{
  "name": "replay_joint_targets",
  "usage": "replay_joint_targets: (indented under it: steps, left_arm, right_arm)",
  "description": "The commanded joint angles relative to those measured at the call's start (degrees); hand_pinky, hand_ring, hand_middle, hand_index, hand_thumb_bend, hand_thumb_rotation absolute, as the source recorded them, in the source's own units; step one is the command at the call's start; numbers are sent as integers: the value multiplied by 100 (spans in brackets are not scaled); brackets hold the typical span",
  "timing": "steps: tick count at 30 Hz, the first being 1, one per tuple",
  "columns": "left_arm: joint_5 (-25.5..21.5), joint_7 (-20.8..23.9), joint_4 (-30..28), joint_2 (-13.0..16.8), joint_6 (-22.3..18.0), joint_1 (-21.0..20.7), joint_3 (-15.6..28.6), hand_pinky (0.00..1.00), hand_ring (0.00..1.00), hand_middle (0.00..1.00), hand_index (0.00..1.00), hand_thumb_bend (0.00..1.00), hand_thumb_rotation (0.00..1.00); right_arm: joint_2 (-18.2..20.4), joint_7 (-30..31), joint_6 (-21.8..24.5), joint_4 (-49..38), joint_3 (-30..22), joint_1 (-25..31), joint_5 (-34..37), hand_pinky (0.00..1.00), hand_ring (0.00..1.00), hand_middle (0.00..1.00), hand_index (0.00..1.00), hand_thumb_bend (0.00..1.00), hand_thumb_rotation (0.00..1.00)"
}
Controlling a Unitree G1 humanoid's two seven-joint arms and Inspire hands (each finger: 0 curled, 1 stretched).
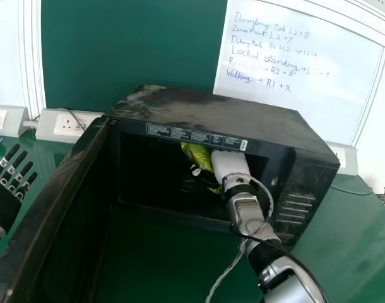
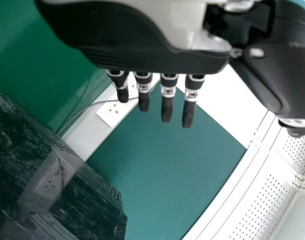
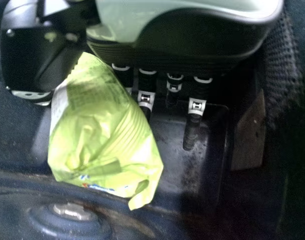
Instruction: Put biscuit inside oven
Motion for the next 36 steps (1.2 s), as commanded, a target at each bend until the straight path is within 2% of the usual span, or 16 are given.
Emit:
replay_joint_targets:
  steps: [1,2,4,7,9,15,21,24,27,29,33,36]
  left_arm:
    - [24,-48,-30,54,-48,-4,-10,100,100,97,90,43,18]
    - [17,-35,-36,55,-45,0,-6,100,100,97,90,43,18]
    - [5,-18,-40,59,-41,0,-1,100,100,99,91,42,18]
    - [39,-65,-30,57,-51,8,-2,100,100,98,90,43,17]
    - [38,-53,-29,56,-50,5,-3,100,100,97,90,43,17]
    - [49,-88,-32,66,-42,5,-9,100,100,98,90,42,17]
    - [-5,-44,-41,62,-40,0,-4,100,100,100,92,42,16]
    - [34,-36,-38,59,-41,-13,-24,100,100,100,92,43,16]
    - [18,-15,-20,58,-41,-29,-21,100,100,100,92,44,16]
    - [56,-45,-27,60,-52,-24,-18,100,100,100,94,40,16]
    - [6,-56,-13,60,-46,-19,-2,100,100,100,93,41,16]
    - [-7,-93,9,52,-53,-27,-4,100,100,100,94,41,16]
  right_arm:
    - [31,102,128,-90,59,-230,-7,60,65,65,57,74,16]
    - [30,119,143,-94,72,-227,-10,60,64,65,59,81,16]
    - [32,135,179,-120,71,-211,6,58,62,65,61,88,17]
    - [19,207,250,-154,113,-204,-27,57,62,65,63,89,20]
    - [14,189,278,-190,110,-189,-13,60,65,67,64,90,23]
    - [0,162,284,-258,80,-162,48,61,66,68,66,91,25]
    - [-8,325,394,-629,-11,-45,149,59,65,67,64,90,27]
    - [-8,412,456,-850,-70,55,228,59,65,68,66,90,26]
    - [-29,332,448,-1028,-100,207,258,54,61,65,70,92,25]
    - [-56,314,452,-1156,-118,304,254,51,58,64,72,93,25]
    - [-106,323,455,-1431,-172,493,273,54,60,66,72,91,25]
    - [-139,488,538,-1732,-224,647,300,60,66,70,73,87,27]
